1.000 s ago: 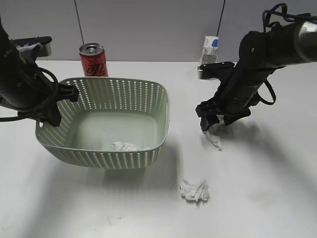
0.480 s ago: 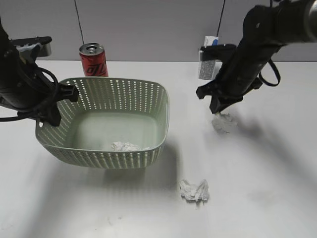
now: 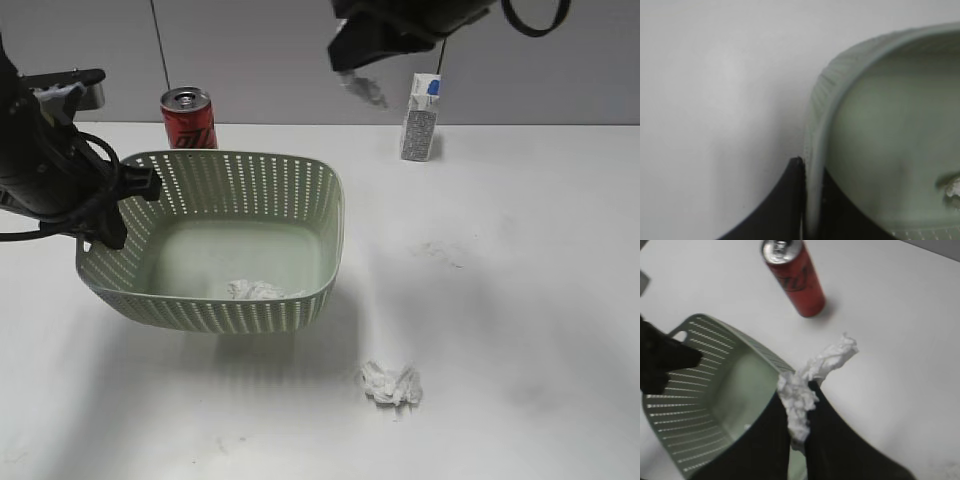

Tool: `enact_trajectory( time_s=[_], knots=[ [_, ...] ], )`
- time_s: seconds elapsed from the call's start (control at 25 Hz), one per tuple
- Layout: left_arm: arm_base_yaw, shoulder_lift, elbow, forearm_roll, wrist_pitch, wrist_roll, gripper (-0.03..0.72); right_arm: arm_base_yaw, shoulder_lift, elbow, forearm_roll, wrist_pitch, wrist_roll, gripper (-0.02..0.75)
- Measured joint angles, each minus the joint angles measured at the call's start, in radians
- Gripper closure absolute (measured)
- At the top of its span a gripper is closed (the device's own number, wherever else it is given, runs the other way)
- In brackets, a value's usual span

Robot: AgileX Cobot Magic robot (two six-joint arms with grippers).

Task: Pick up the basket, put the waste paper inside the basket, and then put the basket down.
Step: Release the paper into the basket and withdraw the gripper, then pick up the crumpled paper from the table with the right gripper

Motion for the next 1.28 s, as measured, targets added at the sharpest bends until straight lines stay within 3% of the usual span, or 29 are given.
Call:
enact_trajectory(
  time_s=[0.24, 0.32, 0.4, 0.56, 0.68, 1.0, 1.28],
  knots=[
    [0.0, 0.001, 0.0, 0.0, -0.003, 0.0, 0.688, 0.125, 0.084, 0.0, 0.016, -0.002, -0.019, 0.711],
    [0.0, 0.002, 0.0, 0.0, -0.003, 0.0, 0.688, 0.149, 0.125, 0.0, 0.015, -0.001, -0.02, 0.678],
    [0.0, 0.005, 0.0, 0.0, -0.003, 0.0, 0.688, 0.159, 0.161, 0.0, 0.013, 0.004, -0.021, 0.563],
    [0.0, 0.01, 0.0, 0.0, -0.003, 0.0, 0.688, 0.162, 0.184, 0.0, -0.009, 0.006, -0.023, 0.202],
    [0.0, 0.01, 0.0, 0.0, -0.003, 0.0, 0.688, 0.162, 0.184, -0.021, -0.044, 0.024, -0.021, 0.088],
    [0.007, 0.01, 0.0, 0.012, 0.035, 0.0, 0.688, 0.158, 0.159, -0.243, -0.377, 0.323, 0.112, 0.136],
    [0.049, 0.01, 0.0, 0.058, 0.074, 0.0, 0.688, 0.157, 0.054, -0.162, -0.413, 0.419, 0.155, 0.146]
  ],
)
